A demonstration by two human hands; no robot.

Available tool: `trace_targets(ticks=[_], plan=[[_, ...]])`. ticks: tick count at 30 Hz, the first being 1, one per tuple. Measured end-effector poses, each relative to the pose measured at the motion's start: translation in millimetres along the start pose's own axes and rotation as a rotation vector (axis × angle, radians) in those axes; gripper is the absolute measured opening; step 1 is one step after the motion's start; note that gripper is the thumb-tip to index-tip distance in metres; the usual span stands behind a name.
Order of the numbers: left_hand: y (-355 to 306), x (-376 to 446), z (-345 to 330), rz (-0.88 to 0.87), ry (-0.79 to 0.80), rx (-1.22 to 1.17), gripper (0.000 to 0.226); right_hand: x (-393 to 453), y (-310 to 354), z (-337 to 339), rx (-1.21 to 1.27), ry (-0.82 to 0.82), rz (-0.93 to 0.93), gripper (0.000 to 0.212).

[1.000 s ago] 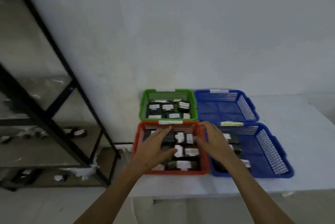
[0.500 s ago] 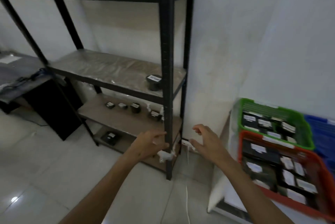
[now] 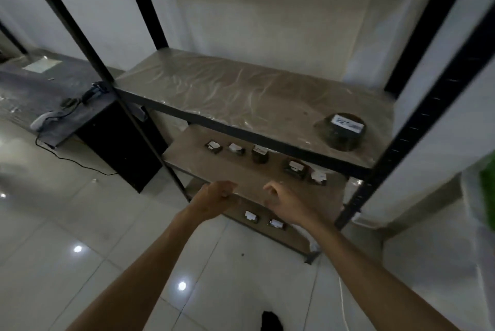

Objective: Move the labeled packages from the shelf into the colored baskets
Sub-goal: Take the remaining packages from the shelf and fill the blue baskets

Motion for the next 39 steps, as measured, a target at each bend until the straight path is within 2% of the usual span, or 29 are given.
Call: trace_targets(ticks=[6, 10, 13, 15, 17, 21, 26, 28, 31, 36, 39], plan=[[115, 102, 42, 0.037, 0.079, 0.086, 0.044, 149, 21, -46, -0.122, -0.044, -0.07, 0.044], [202, 210, 46, -0.053, -0.022, 0.158, 0.034, 273, -7, -89, -0.187, -0.134, -0.137, 0.049], [257, 280, 30, -0.16, -0.111, 0.259, 0.023, 354, -31, -119, -0.224, -0.209, -0.149, 0.041], [285, 325, 17, -0.246, -0.231, 0.2, 0.036, 395, -48, -130, -0.237, -0.27, -0.161, 0.043], [318, 377, -3, -0.287, -0.15, 0.173, 0.041, 437, -67, -142, -0.282, -0.321, -0.183, 0.044], [361, 446, -21, -0.271, -0.085, 0.349, 0.051, 490, -95, -153, -0.356, -0.382, -0.253, 0.049], [362, 470, -7, -0.21, -0.042, 0.325, 0.035, 508, -98, -152, -0.368, -0.404, -0.275, 0.054], [358, 466, 1, -0.19, -0.037, 0.23, 0.036, 501, -93, -152, -0.311, -0.39, -0.263, 0.052], [358, 449, 13, -0.1, -0.057, 0.045, 0.022, 479, -83, -153, -0.18, -0.376, -0.259, 0.039], [328, 394, 30, 0.011, 0.063, -0.279, 0.027, 404, -60, -143, 0.185, -0.436, -0.337, 0.029], [294, 347, 47, 0.012, 0.155, -0.42, 0.021, 340, -45, -148, 0.563, -0.441, -0.4, 0.026]])
Point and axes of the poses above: each hand's wrist, its own x-axis towards the middle knuckle, its own z-axis out of the back of the hand, y = z × x, the point moved 7 cm from there along x, towards the middle knuckle, and after that the axes turned 2 degrees about -z, right-handed, at the moved point
